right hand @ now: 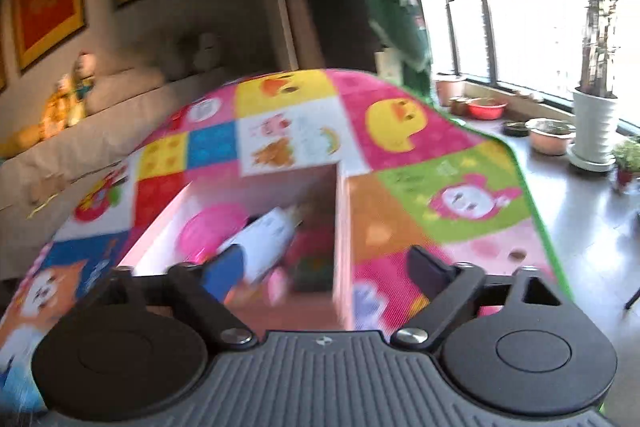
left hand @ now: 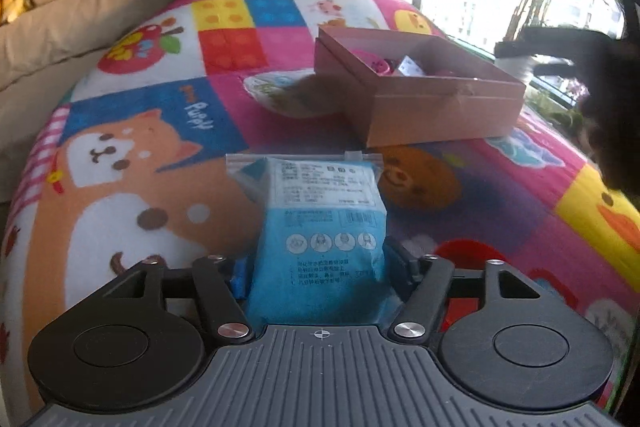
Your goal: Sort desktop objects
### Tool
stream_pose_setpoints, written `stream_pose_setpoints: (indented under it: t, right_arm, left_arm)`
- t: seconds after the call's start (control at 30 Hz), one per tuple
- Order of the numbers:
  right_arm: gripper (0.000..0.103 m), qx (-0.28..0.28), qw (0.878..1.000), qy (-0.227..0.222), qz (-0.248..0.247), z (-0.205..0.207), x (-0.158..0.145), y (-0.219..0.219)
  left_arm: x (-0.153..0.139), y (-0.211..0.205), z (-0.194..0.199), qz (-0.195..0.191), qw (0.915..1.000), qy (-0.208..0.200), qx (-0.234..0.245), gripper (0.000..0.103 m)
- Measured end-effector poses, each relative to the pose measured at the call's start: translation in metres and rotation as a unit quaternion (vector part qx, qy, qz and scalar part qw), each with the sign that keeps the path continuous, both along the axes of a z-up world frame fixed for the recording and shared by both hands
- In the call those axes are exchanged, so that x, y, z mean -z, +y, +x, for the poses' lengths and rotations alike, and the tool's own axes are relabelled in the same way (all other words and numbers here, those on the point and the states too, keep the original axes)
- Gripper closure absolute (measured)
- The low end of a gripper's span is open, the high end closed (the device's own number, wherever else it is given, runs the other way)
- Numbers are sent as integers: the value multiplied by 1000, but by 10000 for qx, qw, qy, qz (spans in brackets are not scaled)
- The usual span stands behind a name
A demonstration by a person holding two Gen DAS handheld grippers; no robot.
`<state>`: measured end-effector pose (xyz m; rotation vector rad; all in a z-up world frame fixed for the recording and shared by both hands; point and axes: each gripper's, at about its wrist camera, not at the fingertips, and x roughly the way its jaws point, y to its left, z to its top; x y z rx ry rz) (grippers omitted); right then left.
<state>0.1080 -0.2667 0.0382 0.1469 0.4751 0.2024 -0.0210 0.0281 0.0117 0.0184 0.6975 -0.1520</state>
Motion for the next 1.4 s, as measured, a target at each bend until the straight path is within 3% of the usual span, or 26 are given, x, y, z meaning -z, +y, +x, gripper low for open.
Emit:
stream_pose_setpoints:
  t: [0.03, 0.2, 0.3, 0.53, 0.63, 0.83, 0.93, 1.1, 1.2, 1.3, 1.37, 1.4]
  right_arm:
    - [25, 29, 10000, 54, -52, 9, -1, 2]
    - [45, -486, 9962, 549, -479, 51, 12, 29]
    - [45, -478, 9942, 421, -869, 54, 18, 47]
    - [45, -1303, 9867, 163, -956, 51, 18, 79]
    - [44, -1390, 9819, -38, -1282, 40, 15, 87]
    - [40, -1383, 9810, -521, -1260, -4, -7, 74]
    - [40, -1858, 9745, -560, -1123, -20, -12, 79]
    - [40, -2219, 9486, -1167, -1930, -39, 4, 134]
    - [40, -2743, 9465, -803, -1495, -22, -3, 164]
    - [40, -3032, 9489, -8, -881, 5, -7, 191]
    - [40, -3249, 9421, 552, -619, 20, -4, 204]
    - [31, -3379, 9371, 757, -443, 22, -2, 206]
  left_arm:
    - [1, 0, 0, 13, 10000, 2, -77, 16]
    - [5, 15, 2, -50, 9988, 41, -484, 9]
    - [5, 18, 2, -149, 9986, 19, -511, 7]
    - [6, 7, -4, 10, 9996, -65, -291, 7]
    - [5, 4, -7, 91, 9994, -103, -305, 7]
    - [8, 6, -1, 75, 9989, 17, -469, 5]
    - [8, 2, -1, 180, 9988, 33, -448, 4]
    - [9, 2, 0, 182, 9989, 65, -431, 2]
    - [9, 2, 0, 189, 9989, 70, -423, 2]
    - [9, 1, -1, 180, 9988, 56, -441, 2]
    - [9, 2, -1, 149, 9989, 46, -453, 2]
    - [9, 3, -1, 121, 9989, 37, -454, 1]
